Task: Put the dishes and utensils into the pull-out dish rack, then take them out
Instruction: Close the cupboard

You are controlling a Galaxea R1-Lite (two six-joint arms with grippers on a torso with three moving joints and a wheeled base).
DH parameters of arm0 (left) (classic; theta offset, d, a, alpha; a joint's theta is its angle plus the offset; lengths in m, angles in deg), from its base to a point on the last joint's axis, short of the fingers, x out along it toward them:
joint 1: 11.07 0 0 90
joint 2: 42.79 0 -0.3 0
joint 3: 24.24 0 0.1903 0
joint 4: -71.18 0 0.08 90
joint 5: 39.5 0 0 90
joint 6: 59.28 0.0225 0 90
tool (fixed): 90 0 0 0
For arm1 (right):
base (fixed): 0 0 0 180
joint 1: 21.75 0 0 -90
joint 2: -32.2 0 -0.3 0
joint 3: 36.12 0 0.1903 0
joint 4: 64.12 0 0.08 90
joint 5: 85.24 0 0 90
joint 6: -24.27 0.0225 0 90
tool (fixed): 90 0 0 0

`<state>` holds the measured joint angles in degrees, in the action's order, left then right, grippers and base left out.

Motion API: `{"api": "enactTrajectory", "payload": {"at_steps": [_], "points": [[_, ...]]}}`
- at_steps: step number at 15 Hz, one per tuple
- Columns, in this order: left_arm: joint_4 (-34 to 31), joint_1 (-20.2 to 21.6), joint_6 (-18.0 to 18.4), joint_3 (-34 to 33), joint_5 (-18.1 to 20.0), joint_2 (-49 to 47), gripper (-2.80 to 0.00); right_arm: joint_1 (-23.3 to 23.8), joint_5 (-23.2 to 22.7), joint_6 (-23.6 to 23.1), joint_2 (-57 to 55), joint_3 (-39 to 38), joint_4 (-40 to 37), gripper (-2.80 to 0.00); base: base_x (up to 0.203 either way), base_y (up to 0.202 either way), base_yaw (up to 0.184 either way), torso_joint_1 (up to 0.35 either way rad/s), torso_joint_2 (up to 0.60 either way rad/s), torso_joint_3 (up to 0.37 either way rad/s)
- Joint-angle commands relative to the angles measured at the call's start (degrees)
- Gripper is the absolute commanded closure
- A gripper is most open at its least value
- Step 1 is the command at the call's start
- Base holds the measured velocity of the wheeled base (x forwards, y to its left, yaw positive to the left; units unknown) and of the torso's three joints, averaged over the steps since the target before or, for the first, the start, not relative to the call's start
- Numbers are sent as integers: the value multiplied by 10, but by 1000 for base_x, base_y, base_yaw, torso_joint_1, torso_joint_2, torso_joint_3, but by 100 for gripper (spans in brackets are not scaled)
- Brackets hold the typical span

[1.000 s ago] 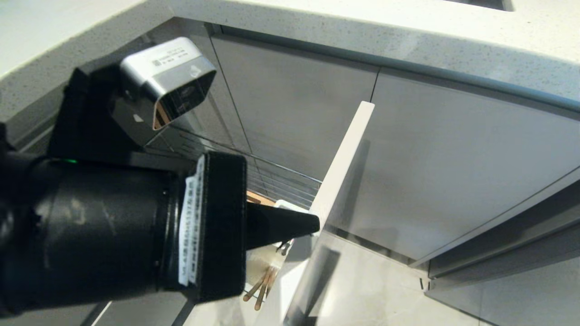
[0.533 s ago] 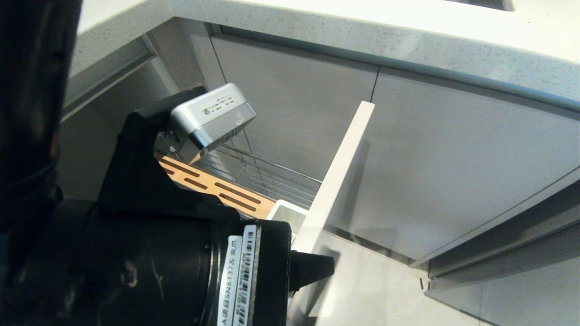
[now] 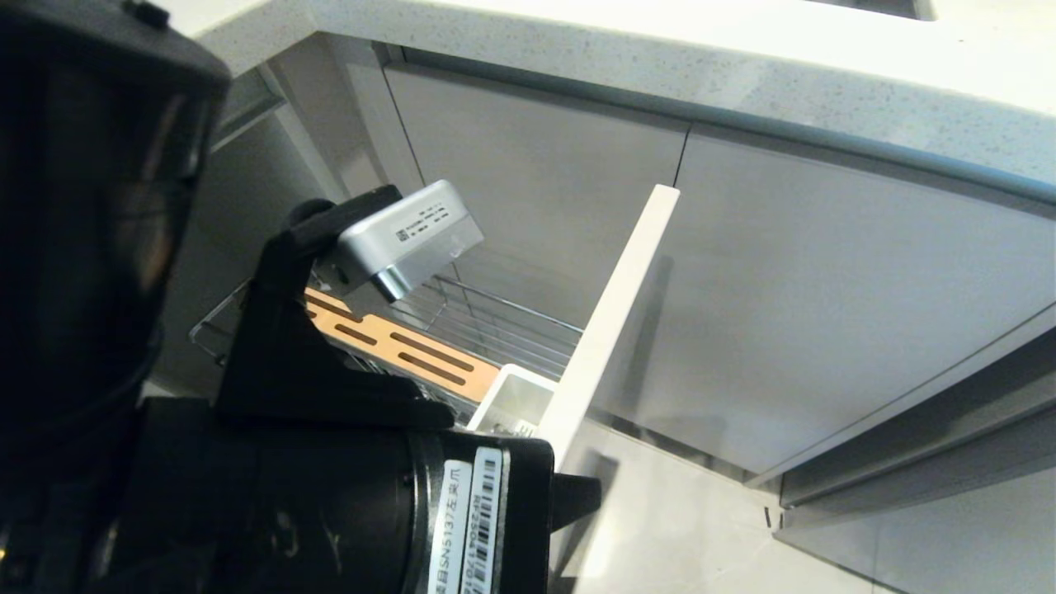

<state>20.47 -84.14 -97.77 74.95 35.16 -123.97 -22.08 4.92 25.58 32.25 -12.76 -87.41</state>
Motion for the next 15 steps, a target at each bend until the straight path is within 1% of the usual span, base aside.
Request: {"api": "enactTrajectory", "payload": {"at_steps": [1,4,5,8,11,12,13,15], "points": [[-6,1,9,1,-25,-4,0,0,0,0,0,-1,0,0,0,0,0,0,0,0],[-7,1,13,0,-62,-3,0,0,0,0,0,-1,0,0,0,0,0,0,0,0],[-7,1,19,0,-83,-3,0,0,0,0,0,-1,0,0,0,0,0,0,0,0],[-7,1,33,-1,-157,-2,0,0,0,0,0,-1,0,0,0,0,0,0,0,0],[-7,2,52,-6,-258,0,0,0,0,0,0,-1,0,0,0,0,0,0,0,0],[-7,2,57,-8,-282,1,0,0,0,0,0,-1,0,0,0,0,0,0,0,0],[-8,3,61,-9,-299,3,0,0,0,0,0,-1,0,0,0,0,0,0,0,0],[-8,5,69,-11,-314,11,0,0,0,0,0,-1,0,0,0,0,0,0,0,0]]}}
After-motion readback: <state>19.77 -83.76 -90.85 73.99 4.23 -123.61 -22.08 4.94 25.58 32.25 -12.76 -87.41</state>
